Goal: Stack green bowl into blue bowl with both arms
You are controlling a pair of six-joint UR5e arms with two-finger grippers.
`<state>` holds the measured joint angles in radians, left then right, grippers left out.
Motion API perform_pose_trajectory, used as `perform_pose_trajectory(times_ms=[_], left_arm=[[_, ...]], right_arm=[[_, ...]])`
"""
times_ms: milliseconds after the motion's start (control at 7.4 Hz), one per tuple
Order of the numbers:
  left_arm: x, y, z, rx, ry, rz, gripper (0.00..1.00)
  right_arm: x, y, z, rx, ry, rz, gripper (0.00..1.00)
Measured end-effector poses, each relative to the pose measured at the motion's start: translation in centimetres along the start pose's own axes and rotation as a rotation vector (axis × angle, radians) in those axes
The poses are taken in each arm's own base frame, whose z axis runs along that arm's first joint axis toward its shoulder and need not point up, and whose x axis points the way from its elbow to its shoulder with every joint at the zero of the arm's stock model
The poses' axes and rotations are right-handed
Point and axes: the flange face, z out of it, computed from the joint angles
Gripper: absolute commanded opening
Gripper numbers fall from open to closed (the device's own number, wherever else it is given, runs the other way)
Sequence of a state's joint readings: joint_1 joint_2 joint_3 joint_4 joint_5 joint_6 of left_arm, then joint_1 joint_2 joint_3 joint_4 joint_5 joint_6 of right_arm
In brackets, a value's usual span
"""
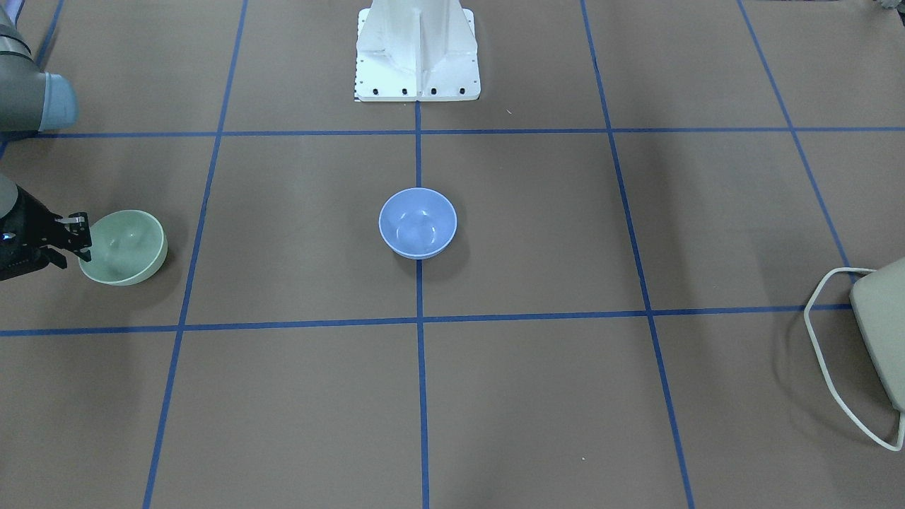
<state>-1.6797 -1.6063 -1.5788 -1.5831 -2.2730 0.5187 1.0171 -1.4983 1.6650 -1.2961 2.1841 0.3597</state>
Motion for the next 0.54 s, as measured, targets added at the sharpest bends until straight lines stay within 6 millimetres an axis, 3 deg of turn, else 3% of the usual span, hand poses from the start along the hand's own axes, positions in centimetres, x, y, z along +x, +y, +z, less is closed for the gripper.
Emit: perform_pose_trajectory(times_ms=[405,541], left_arm=[[0.00,-0.04,-0.02,0.001,0.000,0.002,0.98],[0.00,-0.05,-0.03,0.001,0.000,0.002,0.98]], right_arm=[[0.00,-0.28,0.49,-0.008,0.000,0.000,0.34],[-0.17,-0.51,0.56,-0.008,-0.001,-0.001,0.07]])
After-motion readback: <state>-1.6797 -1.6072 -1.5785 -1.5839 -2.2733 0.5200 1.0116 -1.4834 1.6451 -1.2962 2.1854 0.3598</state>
